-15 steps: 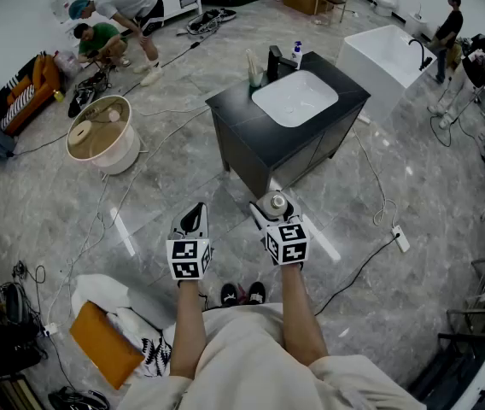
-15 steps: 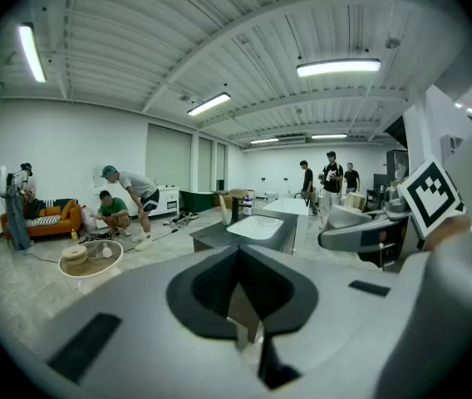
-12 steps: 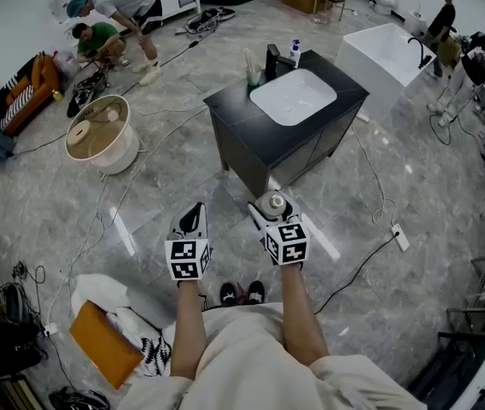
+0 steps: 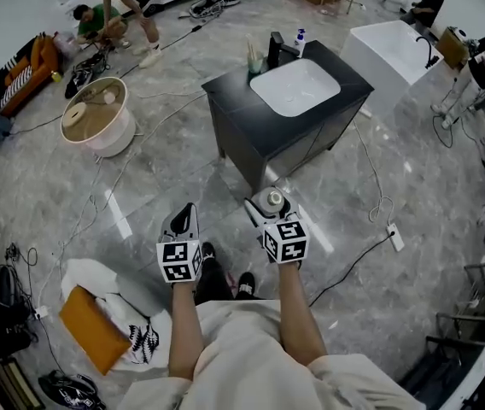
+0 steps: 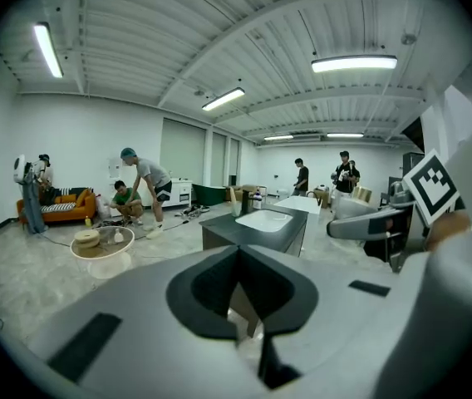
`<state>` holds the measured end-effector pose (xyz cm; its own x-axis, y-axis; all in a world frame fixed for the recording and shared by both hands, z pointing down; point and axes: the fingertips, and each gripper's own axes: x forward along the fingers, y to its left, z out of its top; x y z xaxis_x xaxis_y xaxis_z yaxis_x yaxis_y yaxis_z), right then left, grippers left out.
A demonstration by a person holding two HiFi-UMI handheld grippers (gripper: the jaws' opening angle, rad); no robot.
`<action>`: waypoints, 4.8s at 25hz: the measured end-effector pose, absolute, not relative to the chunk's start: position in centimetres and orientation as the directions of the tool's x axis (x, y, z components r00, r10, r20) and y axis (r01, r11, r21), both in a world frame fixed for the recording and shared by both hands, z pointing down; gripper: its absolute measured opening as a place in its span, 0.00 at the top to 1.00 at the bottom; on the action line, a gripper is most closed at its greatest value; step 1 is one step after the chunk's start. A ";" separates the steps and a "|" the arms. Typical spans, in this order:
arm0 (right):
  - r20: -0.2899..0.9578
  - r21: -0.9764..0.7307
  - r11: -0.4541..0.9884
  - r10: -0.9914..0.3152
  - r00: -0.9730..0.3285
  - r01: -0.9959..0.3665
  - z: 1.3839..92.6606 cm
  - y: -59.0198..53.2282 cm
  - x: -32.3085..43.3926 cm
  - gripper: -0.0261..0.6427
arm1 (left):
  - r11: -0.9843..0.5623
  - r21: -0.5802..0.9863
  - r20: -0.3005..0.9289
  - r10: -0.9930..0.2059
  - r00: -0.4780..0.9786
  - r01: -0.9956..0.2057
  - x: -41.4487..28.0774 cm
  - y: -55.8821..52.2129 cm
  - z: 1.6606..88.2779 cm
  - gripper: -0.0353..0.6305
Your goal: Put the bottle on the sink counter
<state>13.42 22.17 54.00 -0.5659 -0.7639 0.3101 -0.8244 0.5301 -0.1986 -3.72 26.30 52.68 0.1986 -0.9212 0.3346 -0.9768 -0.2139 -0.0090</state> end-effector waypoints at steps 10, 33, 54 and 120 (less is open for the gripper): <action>0.279 -0.233 0.528 -0.768 -0.576 -0.817 53.9 16.2 12.2 0.47 | -0.194 -0.020 0.300 -0.937 0.179 -0.981 -6.3 20.4 51.6 0.94; 0.322 -0.201 0.413 -0.828 -0.458 -0.888 53.0 -4.2 7.4 0.47 | -0.397 -0.038 0.296 -0.881 0.369 -0.917 -10.7 -2.8 48.9 0.94; 0.345 -0.164 0.271 -0.885 -0.312 -0.949 53.1 -11.3 6.2 0.47 | -0.496 0.029 0.320 -0.818 0.478 -0.868 -12.4 -10.6 50.8 0.94; 0.547 -0.048 0.544 -0.687 -0.478 -0.838 70.9 -28.4 -3.3 0.47 | -0.439 0.151 0.445 -0.770 0.458 -0.886 -10.2 -18.0 58.6 0.94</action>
